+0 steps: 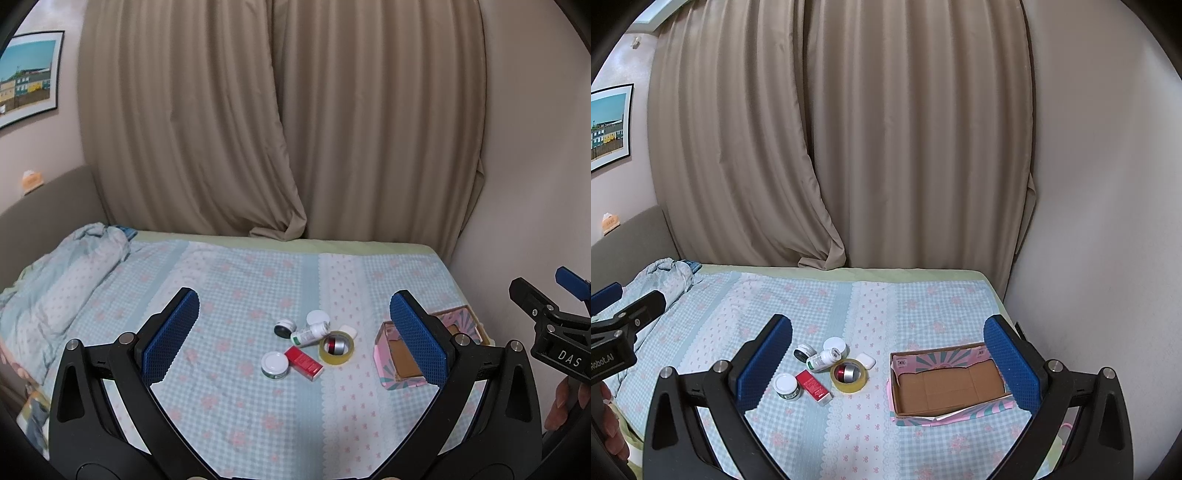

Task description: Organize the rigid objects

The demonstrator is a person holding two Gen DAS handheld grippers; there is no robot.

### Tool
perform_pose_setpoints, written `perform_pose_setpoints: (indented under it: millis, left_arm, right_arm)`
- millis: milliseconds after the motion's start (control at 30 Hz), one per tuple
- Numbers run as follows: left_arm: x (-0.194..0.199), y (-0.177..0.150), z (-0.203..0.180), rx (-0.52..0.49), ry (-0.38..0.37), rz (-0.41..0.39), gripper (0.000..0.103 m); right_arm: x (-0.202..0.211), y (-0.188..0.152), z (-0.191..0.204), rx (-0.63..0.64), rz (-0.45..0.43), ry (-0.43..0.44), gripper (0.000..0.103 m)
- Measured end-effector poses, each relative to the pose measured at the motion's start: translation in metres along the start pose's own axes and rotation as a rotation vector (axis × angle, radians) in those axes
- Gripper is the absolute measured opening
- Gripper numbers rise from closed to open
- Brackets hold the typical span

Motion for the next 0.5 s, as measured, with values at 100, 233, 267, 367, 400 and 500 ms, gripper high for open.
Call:
perform_pose_setpoints:
  millis: [100, 233, 267, 367, 400, 500]
  left_arm:
    - [-0.0011, 0.0000, 0.0004, -0.001, -0.003, 0.000, 0.103]
    - [-0.0020, 0.0001, -0.0001, -0.001, -0.003, 0.001, 0.103]
    - [-0.0023, -0.0001, -0.0004, -0.001, -0.003, 0.001, 0.103]
    - [-0.0027, -0.0001, -0.0003, 0.000, -0.003, 0.001, 0.103]
    - [-0.0026, -0.0001, -0.0009, -0.001, -0.003, 0.001, 0.103]
    - [-0.0034, -0.0002, -0.0009, -0.001, -0.004, 0.003, 0.103]
  right_arm:
    - [-0.0006, 0.0022, -0.0015, -0.002, 0.001, -0.001, 0.103]
    - [0.0013, 0.0022, 0.0000, -0.003, 0.000, -0.002, 0.103]
    - [0.0008, 0.0027, -0.0005, -0.003, 0.001, -0.001, 0.103]
    - [0.0007, 0.0038, -0.0005, -0.004, 0.002, -0.001, 0.103]
    - [0.0003, 0.0042, -0.0004, -0.004, 0.002, -0.002, 0.103]
    - [0.0003, 0.0048, -0.0003, -0.004, 0.002, -0.002, 0.103]
Point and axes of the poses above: each gripper's, at about its wrist camera, not at the fingertips, and x roughly against the way its jaws point, z to its left, y to its top, the point moved 4 cm from there along -x, roughly the way its jaws point, and after that the axes turned 1 degree about z, right-handed, at the moved point
